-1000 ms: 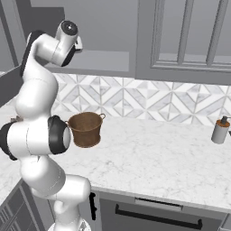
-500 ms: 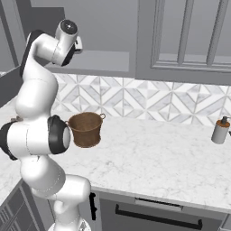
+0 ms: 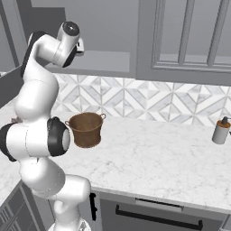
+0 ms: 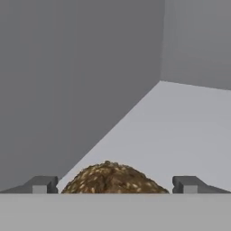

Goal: Open the cabinet, pick up the bread from the cabinet and place it in the basket. Then move the basket to the dining counter.

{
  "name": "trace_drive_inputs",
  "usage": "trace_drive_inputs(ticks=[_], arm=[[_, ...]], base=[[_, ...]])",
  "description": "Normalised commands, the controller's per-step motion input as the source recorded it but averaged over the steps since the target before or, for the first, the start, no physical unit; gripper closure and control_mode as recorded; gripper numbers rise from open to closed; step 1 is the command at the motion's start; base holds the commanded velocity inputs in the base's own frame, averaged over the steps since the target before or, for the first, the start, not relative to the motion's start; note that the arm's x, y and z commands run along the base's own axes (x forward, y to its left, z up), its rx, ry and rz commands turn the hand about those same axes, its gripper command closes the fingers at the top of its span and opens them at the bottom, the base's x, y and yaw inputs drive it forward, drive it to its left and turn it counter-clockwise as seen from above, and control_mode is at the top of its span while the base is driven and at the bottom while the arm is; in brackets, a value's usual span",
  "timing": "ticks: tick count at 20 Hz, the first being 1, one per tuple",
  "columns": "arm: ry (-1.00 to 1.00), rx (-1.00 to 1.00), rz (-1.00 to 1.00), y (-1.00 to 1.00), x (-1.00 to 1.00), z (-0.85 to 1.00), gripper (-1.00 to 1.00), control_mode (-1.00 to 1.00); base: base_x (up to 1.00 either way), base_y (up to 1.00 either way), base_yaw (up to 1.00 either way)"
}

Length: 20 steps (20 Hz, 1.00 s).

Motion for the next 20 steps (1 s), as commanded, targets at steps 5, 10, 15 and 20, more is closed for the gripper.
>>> trace_drive_inputs(ticks=[5,10,15,20], arm=[[-0.09,0.00,0.00,-0.36,-0.10,-0.30,1.00,-1.00],[0.02,0.01,-0.02,-0.58,-0.08,0.07,1.00,-1.00],[0.01,0.05,-0.04,-0.53,-0.96,0.02,1.00,-1.00],[-0.01,0.07,-0.08,-0.09,-1.00,-0.01,1.00,-1.00]], base=[[0.00,0.00,0.00],[0.00,0.00,0.00],[0.00,0.00,0.00],[0.00,0.00,0.00]])
